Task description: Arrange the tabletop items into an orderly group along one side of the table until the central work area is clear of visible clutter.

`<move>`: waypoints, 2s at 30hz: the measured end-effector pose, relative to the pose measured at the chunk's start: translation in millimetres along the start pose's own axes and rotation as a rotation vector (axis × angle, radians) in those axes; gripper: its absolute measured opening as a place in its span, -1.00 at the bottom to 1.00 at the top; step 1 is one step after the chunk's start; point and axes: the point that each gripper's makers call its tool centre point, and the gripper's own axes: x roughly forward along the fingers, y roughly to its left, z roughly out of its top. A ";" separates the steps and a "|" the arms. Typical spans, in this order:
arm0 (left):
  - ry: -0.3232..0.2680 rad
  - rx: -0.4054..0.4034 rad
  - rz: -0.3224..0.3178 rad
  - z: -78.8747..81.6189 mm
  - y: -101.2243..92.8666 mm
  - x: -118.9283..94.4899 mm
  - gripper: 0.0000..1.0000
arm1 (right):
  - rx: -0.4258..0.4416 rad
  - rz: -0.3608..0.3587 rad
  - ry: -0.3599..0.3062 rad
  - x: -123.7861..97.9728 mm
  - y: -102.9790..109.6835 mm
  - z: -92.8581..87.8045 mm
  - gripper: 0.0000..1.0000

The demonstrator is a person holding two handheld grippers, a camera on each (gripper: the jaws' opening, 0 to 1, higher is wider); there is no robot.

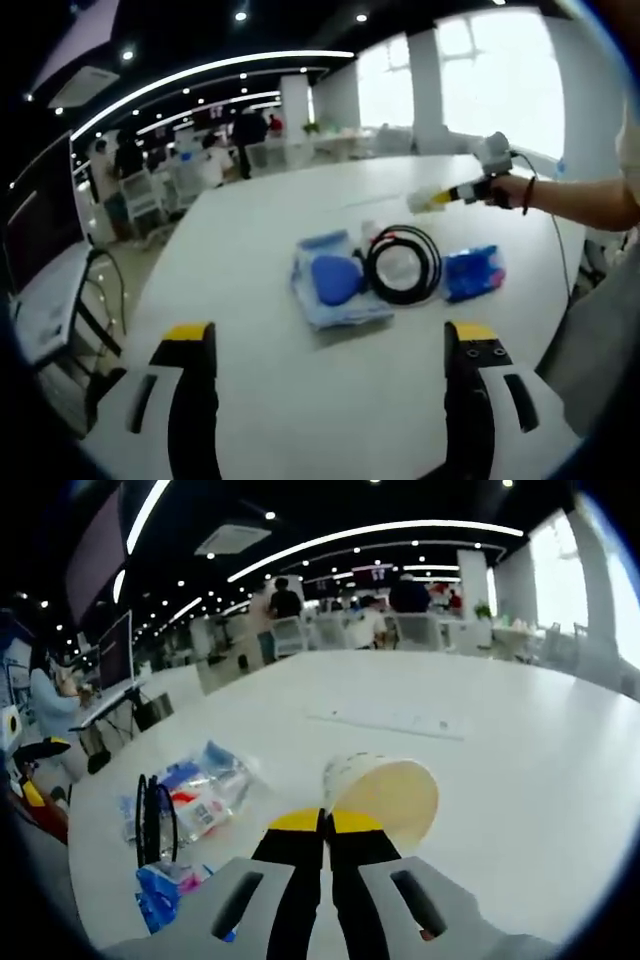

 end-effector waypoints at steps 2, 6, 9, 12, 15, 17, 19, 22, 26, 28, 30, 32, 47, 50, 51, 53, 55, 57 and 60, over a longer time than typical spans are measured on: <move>-0.003 0.003 0.000 0.6 0.0 -0.2 0.83 | 0.006 0.011 0.005 -0.8 3.2 -0.3 -0.96; -0.005 0.004 0.001 1.4 0.3 -0.9 0.83 | 0.002 0.032 0.006 -3.1 12.0 1.1 -0.97; -0.013 0.006 -0.002 3.1 -0.4 -1.2 0.83 | -0.015 0.059 0.008 -4.4 21.3 2.0 -0.97; -0.014 0.010 -0.005 3.7 -1.1 -1.2 0.83 | -0.014 0.083 0.006 -6.6 29.6 4.3 -0.97; -0.018 0.013 -0.010 4.3 -2.1 -0.8 0.83 | -0.017 0.102 0.004 -9.1 37.1 6.5 -0.97; -0.018 0.016 -0.014 4.3 -2.9 -0.5 0.83 | -0.024 0.120 0.003 -11.1 43.8 8.1 -0.97; -0.018 0.019 -0.017 4.3 -3.9 -0.1 0.82 | -0.029 0.136 0.004 -13.0 49.7 9.3 -0.97; -0.015 0.024 -0.025 4.1 -6.3 0.4 0.82 | -0.033 0.157 0.005 -15.8 56.5 10.4 -0.97; -0.012 0.035 -0.037 4.2 -10.0 0.8 0.82 | -0.037 0.185 0.001 -20.4 63.8 13.4 -0.97; -0.012 0.034 -0.047 4.6 -12.9 0.6 0.80 | -0.040 0.201 -0.003 -23.0 68.6 15.1 -0.97; -0.014 0.035 -0.058 5.4 -16.7 0.9 0.81 | -0.042 0.214 -0.002 -25.3 73.3 15.2 -0.97; -0.017 0.046 -0.065 6.1 -20.1 0.9 0.81 | -0.042 0.225 0.007 -27.6 77.9 13.5 -0.97; -0.077 0.047 -0.097 31.8 -33.9 1.0 0.75 | -0.035 0.332 -0.010 -49.8 111.1 22.5 -0.97; -0.095 0.056 -0.112 39.6 -37.1 3.0 0.74 | -0.040 0.356 -0.003 -54.2 117.1 21.3 -0.97; -0.095 0.058 -0.115 41.2 -37.6 3.7 0.74 | -0.048 0.371 0.004 -56.1 120.7 19.9 -0.97; -0.098 0.063 -0.125 45.9 -39.3 5.1 0.73 | -0.076 0.393 0.029 -59.2 126.9 14.9 -0.97; -0.109 0.067 -0.138 51.3 -42.1 5.8 0.73 | -0.136 0.410 0.062 -62.1 131.8 7.8 -0.97; -0.121 0.073 -0.146 55.4 -44.4 6.5 0.73 | -0.131 0.445 0.079 -64.3 137.6 5.4 -0.97; -0.118 0.078 -0.155 56.4 -46.8 8.0 0.73 | -0.171 0.462 0.085 -67.2 141.3 5.6 -0.96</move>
